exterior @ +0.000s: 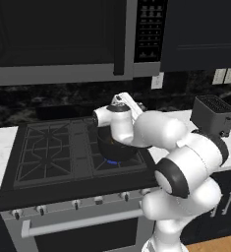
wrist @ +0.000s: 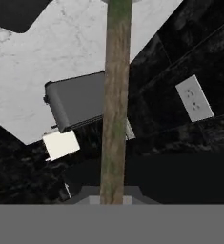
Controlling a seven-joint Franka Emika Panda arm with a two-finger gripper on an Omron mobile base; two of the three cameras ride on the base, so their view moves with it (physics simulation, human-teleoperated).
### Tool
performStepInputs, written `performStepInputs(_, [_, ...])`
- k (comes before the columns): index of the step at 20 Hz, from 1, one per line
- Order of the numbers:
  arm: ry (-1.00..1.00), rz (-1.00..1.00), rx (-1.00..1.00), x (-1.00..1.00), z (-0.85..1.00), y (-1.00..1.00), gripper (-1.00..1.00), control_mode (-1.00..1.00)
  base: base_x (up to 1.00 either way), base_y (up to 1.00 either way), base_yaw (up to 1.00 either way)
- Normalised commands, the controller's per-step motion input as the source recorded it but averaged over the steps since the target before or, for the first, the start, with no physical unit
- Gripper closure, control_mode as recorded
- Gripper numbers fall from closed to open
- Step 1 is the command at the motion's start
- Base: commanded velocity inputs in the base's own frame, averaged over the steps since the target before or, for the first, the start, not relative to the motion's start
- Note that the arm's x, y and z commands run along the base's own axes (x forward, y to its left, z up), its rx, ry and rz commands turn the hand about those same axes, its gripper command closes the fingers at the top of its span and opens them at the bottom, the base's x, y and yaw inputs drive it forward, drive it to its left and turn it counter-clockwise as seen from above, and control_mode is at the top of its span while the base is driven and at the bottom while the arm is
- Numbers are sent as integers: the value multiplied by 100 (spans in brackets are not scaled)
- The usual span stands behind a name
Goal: Put the onion and potato in the pot. Retrieve the spatula and lightly stir the vegetables in the pot.
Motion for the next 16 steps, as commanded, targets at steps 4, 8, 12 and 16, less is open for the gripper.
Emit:
performStepInputs(4, [3, 8, -25, 97, 0, 62, 100, -100, 0, 0, 0])
performStepInputs(8, [8, 11, -20, 83, 0, 75, 100, -100, 0, 0, 0])
performStepInputs(12, [-4, 4, -18, -17, 0, 68, 100, -100, 0, 0, 0])
performStepInputs(16, [-16, 0, -13, -72, 5, 35, 100, -100, 0, 0, 0])
